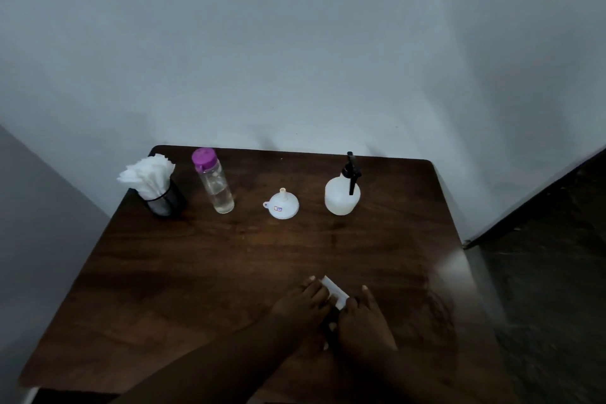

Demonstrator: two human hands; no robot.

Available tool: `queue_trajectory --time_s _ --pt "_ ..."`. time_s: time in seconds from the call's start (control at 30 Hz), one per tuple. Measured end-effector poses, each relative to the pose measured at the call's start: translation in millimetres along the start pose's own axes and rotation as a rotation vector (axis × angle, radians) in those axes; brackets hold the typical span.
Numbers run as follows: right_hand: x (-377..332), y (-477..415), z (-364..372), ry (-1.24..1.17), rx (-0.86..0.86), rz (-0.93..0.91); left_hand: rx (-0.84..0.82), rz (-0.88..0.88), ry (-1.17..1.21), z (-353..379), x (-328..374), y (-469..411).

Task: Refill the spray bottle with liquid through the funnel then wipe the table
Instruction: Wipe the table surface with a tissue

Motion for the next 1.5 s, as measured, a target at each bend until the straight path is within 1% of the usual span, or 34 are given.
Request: queue_trajectory --time_s 0.13,0.2,0.23,0.33,0.4,0.43,0.47,0.73,0.8,0.9,0.97,1.0,1.1,1.23,1.33,1.43,1.5 --pt "-43 -23 -5 0.022 0.044 -0.050 0.000 0.006 -0.050 22 -29 37" --pt "-65 -35 -11 0.030 0.066 -0.081 -0.026 -0.030 -0.043 34 -46 56" --pt "-77 -41 -14 0.033 0.066 -0.095 -0.041 -0.038 -0.025 37 -54 66" --pt "-107 -58 -19 0.071 0.022 -0.103 0.035 -0.038 0.008 44 -75 93" --pt "-129 -74 -18 0.080 0.004 -0.121 0.028 -0.068 0.005 51 -91 110" --pt "-138 -81 -18 0.083 0.014 -0.133 -0.008 -0.079 0.019 56 -97 118" --pt "-150 -89 -17 0.087 0.020 -0.148 0.004 -0.089 0.056 61 -104 127" --pt "-224 -125 -43 0.165 0.054 -0.248 -0.039 -0.249 0.162 78 -149 203" --pt "-239 -132 -46 0.178 0.040 -0.271 -0.038 -0.308 0.182 83 -159 221" --pt "-259 -141 -51 0.210 0.054 -0.300 -0.045 -0.359 0.161 89 -168 249" --pt "-268 -147 -52 0.214 0.075 -0.319 -0.080 -0.370 0.163 98 -166 262" --pt "-271 -149 -53 0.216 0.089 -0.327 -0.072 -0.379 0.192 98 -164 267" --pt "-275 -149 -58 0.229 0.128 -0.350 0.008 -0.407 0.225 95 -158 273" --pt "-270 -143 -62 0.283 0.130 -0.402 0.020 -0.479 0.205 101 -145 271" --pt "-262 -140 -58 0.329 0.136 -0.466 0.076 -0.542 0.229 97 -135 267" --pt "-250 -138 -46 0.375 0.160 -0.547 0.183 -0.603 0.307 85 -123 261" --pt "-240 -136 -40 0.406 0.181 -0.575 0.182 -0.645 0.356 82 -112 255"
Point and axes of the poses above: each hand's wrist, its own y-axis away from the middle knuckle, its own z-axis out of the palm, x = y × z, the point moved 8 cm from there along -y, towards the middle knuckle, and after that the axes turned 2 degrees about y, right-handed, at the moved point
